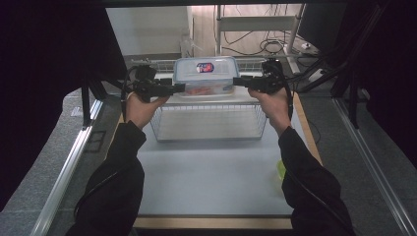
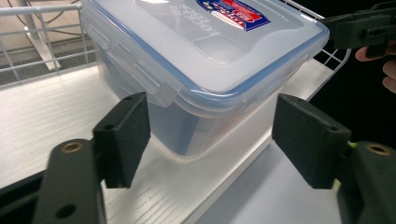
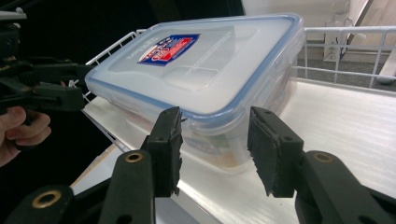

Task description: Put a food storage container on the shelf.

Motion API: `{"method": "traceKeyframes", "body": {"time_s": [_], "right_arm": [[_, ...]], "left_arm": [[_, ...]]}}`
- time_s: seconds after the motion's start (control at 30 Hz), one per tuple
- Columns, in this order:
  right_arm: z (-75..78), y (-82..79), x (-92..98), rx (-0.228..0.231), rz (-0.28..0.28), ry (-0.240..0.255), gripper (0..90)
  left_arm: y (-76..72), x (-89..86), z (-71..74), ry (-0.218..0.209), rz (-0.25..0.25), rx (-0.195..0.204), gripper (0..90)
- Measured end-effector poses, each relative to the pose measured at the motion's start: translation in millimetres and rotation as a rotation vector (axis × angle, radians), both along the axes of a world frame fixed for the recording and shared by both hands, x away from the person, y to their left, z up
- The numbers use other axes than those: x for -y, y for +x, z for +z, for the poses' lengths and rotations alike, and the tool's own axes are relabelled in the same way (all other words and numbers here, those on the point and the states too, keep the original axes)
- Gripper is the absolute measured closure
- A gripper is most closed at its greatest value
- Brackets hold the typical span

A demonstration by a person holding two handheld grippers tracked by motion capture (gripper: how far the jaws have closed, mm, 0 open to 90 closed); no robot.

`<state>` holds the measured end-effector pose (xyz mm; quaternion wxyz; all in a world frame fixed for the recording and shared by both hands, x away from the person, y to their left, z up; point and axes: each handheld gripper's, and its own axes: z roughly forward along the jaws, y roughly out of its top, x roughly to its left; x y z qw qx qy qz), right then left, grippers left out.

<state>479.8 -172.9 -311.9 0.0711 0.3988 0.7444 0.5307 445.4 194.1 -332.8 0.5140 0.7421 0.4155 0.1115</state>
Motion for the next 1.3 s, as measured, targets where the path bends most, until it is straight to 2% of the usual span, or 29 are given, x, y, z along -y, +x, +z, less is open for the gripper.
{"method": "traceKeyframes", "body": {"time_s": [0.03, 0.07, 0.13, 0.17, 0.23, 0.27, 0.3, 0.37, 0.4, 0.5, 0.6, 0.77, 0.83, 0.93, 0.97, 1.0, 1.03, 1.07, 1.13, 1.17, 1.2, 1.23, 1.3], "right_arm": [[-0.4, -0.8, 0.3, 0.004, 0.0, -0.003, 56.4], [-0.9, -2.4, 1.1, 0.01, 0.003, -0.007, 59.7], [-1.1, -3.3, 1.2, 0.012, 0.005, -0.012, 61.5], [-1.4, -4.5, 1.1, 0.018, 0.005, -0.02, 64.2], [-4.8, -10.1, -1.7, 0.047, 0.01, -0.06, 70.9], [-4.8, -10.1, -1.7, 0.047, 0.01, -0.06, 70.9], [-7.6, -12.7, -5.1, 0.054, 0.02, -0.084, 74.8], [-9.2, -13.6, -7.3, 0.059, 0.027, -0.1, 76.8], [-12.1, -14.2, -11.5, 0.071, 0.029, -0.132, 81.6], [-14.8, -12.6, -15.9, 0.088, 0.017, -0.157, 84.0], [-16.2, -10.6, -17.5, 0.085, 0.014, -0.156, 84.0], [-18.9, -7.4, -20.3, 0.08, 0.016, -0.153, 85.8], [-19.0, -8.0, -22.9, 0.091, 0.02, -0.166, 85.6], [-18.9, -10.2, -24.2, 0.094, 0.022, -0.166, 80.4], [-19.1, -11.4, -24.3, 0.097, 0.021, -0.172, 77.8], [-19.1, -11.4, -24.3, 0.097, 0.021, -0.172, 77.8], [-19.6, -14.2, -23.7, 0.107, 0.015, -0.186, 73.1], [-19.9, -15.5, -22.8, 0.114, 0.014, -0.186, 70.7], [-20.1, -18.6, -20.2, 0.122, 0.011, -0.18, 65.0], [-20.1, -18.6, -20.2, 0.122, 0.011, -0.18, 65.0], [-20.5, -19.8, -19.0, 0.126, 0.011, -0.175, 62.0], [-21.5, -22.4, -16.9, 0.126, 0.017, -0.171, 56.8], [-22.0, -24.2, -16.1, 0.131, 0.018, -0.175, 54.5]], "left_arm": [[-1.2, -0.3, -0.1, 0.008, 0.0, 0.006, 33.6], [-4.2, -0.5, -0.5, 0.017, 0.005, 0.008, 38.5], [-5.4, -0.8, -1.0, 0.017, 0.008, 0.009, 40.2], [-6.5, -1.3, -1.7, 0.019, 0.01, 0.009, 44.3], [-7.2, -1.1, -5.2, 0.026, 0.008, -0.004, 53.2], [-7.2, -1.1, -5.2, 0.026, 0.008, -0.004, 55.3], [-6.4, 1.1, -7.9, 0.04, 0.008, -0.009, 57.9], [-5.5, 2.1, -9.0, 0.049, 0.009, -0.01, 59.6], [-4.2, 3.6, -10.2, 0.066, 0.033, -0.009, 63.8], [-0.6, 3.0, -12.1, 0.062, 0.033, -0.023, 66.8], [1.4, 3.3, -13.2, 0.067, 0.038, -0.024, 68.9], [6.0, 3.8, -14.2, 0.067, 0.041, -0.029, 67.8], [4.6, 4.4, -13.9, 0.075, 0.041, -0.022, 67.6], [1.6, 4.5, -13.5, 0.078, 0.042, -0.005, 66.5], [-2.4, 4.1, -14.0, 0.08, 0.04, 0.014, 63.4], [-2.4, 4.1, -14.0, 0.08, 0.04, 0.014, 59.7], [-6.9, 2.9, -15.6, 0.086, 0.038, 0.048, 55.6], [-6.9, 2.9, -15.6, 0.086, 0.038, 0.048, 52.2], [-14.9, 1.4, -18.3, 0.067, 0.021, 0.083, 46.0], [-14.9, 1.4, -18.3, 0.067, 0.021, 0.083, 43.4], [-17.7, 1.7, -19.4, 0.069, 0.015, 0.092, 43.4], [-24.0, 3.6, -21.3, 0.09, 0.008, 0.11, 37.7], [-27.7, 4.6, -21.9, 0.098, 0.004, 0.121, 35.9]]}}
